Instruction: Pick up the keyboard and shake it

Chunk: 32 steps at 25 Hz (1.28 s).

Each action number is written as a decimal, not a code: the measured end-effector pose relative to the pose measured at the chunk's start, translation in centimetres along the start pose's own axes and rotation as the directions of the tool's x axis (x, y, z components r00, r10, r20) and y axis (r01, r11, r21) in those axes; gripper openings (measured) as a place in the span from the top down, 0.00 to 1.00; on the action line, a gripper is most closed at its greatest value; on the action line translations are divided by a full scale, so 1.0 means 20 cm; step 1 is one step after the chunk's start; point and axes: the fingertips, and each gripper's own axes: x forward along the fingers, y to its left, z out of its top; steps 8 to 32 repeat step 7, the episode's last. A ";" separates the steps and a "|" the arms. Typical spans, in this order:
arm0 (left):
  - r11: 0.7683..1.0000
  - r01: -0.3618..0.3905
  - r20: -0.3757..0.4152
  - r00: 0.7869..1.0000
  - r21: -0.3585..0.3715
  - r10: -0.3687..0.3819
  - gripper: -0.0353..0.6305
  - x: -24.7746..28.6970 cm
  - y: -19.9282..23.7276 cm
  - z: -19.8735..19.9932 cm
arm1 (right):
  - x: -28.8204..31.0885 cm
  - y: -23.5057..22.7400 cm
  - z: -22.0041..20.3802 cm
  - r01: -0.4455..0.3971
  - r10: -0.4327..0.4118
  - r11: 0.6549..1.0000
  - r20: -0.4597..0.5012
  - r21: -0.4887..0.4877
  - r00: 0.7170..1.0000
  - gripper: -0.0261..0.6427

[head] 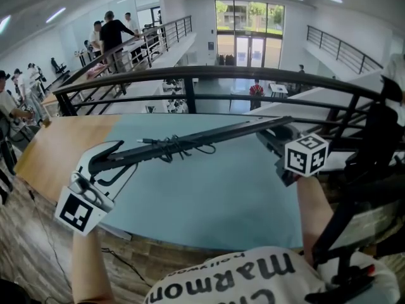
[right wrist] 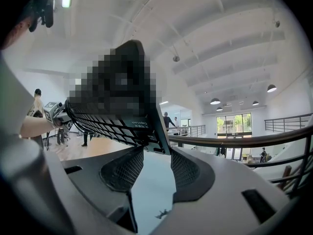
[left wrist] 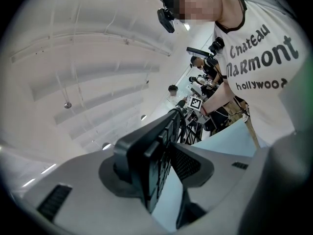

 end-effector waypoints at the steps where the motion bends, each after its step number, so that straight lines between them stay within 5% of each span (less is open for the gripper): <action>1: 1.000 0.000 0.000 1.000 -0.001 0.000 0.68 0.00 0.00 0.00 | 0.00 0.00 0.00 -0.001 0.001 1.000 0.000 -0.001 1.000 0.67; 32: 1.000 -0.006 0.000 1.000 -0.021 0.006 0.68 -0.01 0.00 0.02 | -0.01 0.00 0.01 -0.004 0.004 1.000 -0.008 0.002 1.000 0.67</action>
